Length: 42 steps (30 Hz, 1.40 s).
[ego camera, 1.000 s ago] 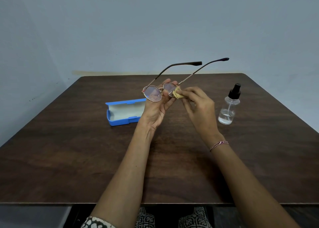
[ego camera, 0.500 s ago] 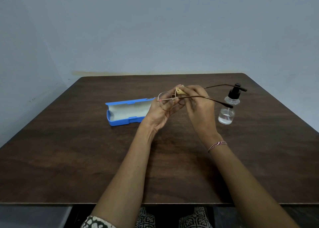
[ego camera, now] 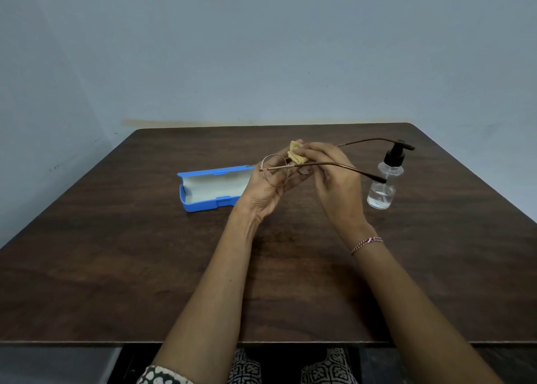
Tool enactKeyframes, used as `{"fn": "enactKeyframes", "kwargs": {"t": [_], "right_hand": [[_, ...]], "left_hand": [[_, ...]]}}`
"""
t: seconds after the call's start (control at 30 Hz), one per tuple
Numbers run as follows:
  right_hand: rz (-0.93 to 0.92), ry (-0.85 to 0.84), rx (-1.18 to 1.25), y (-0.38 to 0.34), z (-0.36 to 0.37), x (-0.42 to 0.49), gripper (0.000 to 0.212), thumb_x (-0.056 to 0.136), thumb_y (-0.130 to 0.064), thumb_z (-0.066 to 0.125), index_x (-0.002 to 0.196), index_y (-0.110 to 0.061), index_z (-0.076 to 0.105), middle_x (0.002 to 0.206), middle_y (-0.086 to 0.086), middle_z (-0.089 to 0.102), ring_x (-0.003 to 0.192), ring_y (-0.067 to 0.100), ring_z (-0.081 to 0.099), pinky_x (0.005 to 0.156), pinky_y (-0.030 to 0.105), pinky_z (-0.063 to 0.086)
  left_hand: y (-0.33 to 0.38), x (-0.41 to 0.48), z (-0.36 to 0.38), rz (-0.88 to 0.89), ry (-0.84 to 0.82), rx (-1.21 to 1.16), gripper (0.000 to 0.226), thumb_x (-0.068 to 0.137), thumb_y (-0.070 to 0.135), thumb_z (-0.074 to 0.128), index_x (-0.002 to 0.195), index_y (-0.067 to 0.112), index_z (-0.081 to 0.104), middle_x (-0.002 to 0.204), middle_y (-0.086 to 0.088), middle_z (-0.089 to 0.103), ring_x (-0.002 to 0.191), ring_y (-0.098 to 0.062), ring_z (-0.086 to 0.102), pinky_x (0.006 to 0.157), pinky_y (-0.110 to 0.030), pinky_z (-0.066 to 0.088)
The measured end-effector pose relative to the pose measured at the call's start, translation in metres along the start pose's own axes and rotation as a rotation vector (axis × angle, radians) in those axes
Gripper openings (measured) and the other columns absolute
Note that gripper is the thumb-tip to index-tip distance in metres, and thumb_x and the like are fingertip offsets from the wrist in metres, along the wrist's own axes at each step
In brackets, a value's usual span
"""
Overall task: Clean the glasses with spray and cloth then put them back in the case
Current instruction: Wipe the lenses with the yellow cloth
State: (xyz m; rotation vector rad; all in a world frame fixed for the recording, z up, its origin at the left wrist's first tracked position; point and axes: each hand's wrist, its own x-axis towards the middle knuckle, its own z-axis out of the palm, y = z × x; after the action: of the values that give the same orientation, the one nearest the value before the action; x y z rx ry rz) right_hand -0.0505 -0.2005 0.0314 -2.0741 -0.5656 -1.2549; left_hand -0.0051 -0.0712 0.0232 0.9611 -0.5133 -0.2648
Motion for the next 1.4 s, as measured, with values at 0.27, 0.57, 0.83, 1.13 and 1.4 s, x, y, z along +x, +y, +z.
{"fn": "enactKeyframes", "kwargs": {"t": [0.27, 0.57, 0.83, 1.13, 1.4], "right_hand": [[0.059, 0.008, -0.106, -0.003, 0.004, -0.001, 0.027, 0.081, 0.009, 0.058, 0.105, 0.000, 0.067, 0.106, 0.012, 0.066, 0.102, 0.023, 0.062, 0.091, 0.032, 0.051], [-0.024, -0.057, -0.056, -0.002, 0.005, -0.003, 0.028, 0.080, 0.008, 0.064, 0.106, 0.000, 0.068, 0.104, 0.012, 0.064, 0.101, 0.020, 0.059, 0.093, 0.024, 0.048], [-0.030, 0.000, -0.076, 0.004, 0.002, -0.001, 0.022, 0.080, 0.000, 0.069, 0.102, -0.002, 0.070, 0.103, 0.009, 0.067, 0.099, 0.014, 0.058, 0.093, 0.017, 0.045], [-0.100, 0.014, -0.084, 0.002, 0.001, 0.000, 0.025, 0.081, 0.001, 0.068, 0.106, -0.004, 0.069, 0.102, 0.006, 0.068, 0.098, 0.015, 0.056, 0.090, 0.019, 0.046], [-0.083, 0.022, -0.075, 0.006, -0.007, 0.003, 0.024, 0.080, 0.000, 0.067, 0.103, -0.006, 0.070, 0.099, 0.003, 0.069, 0.098, 0.013, 0.053, 0.091, 0.013, 0.040]], "left_hand": [[0.003, 0.000, 0.004, 0.023, 0.033, -0.039, 0.041, 0.061, 0.013, 0.074, 0.102, 0.021, 0.069, 0.097, 0.003, 0.073, 0.086, -0.013, 0.070, 0.073, -0.026, 0.057], [0.010, 0.001, 0.001, 0.114, 0.148, -0.038, 0.028, 0.083, 0.010, 0.066, 0.109, 0.015, 0.057, 0.105, -0.008, 0.068, 0.091, -0.017, 0.068, 0.069, -0.025, 0.056], [0.007, 0.002, 0.001, 0.134, 0.093, -0.121, 0.062, 0.053, 0.034, 0.087, 0.103, 0.015, 0.056, 0.101, -0.010, 0.072, 0.092, -0.021, 0.070, 0.075, -0.028, 0.057], [0.003, 0.003, 0.005, 0.086, 0.157, -0.069, 0.061, 0.048, 0.040, 0.089, 0.097, 0.016, 0.060, 0.092, -0.009, 0.074, 0.085, -0.016, 0.071, 0.068, -0.024, 0.057], [0.004, 0.001, 0.010, 0.016, 0.157, -0.113, 0.071, 0.037, 0.048, 0.090, 0.094, 0.016, 0.062, 0.078, -0.006, 0.072, 0.072, -0.015, 0.071, 0.064, -0.026, 0.057]]}}
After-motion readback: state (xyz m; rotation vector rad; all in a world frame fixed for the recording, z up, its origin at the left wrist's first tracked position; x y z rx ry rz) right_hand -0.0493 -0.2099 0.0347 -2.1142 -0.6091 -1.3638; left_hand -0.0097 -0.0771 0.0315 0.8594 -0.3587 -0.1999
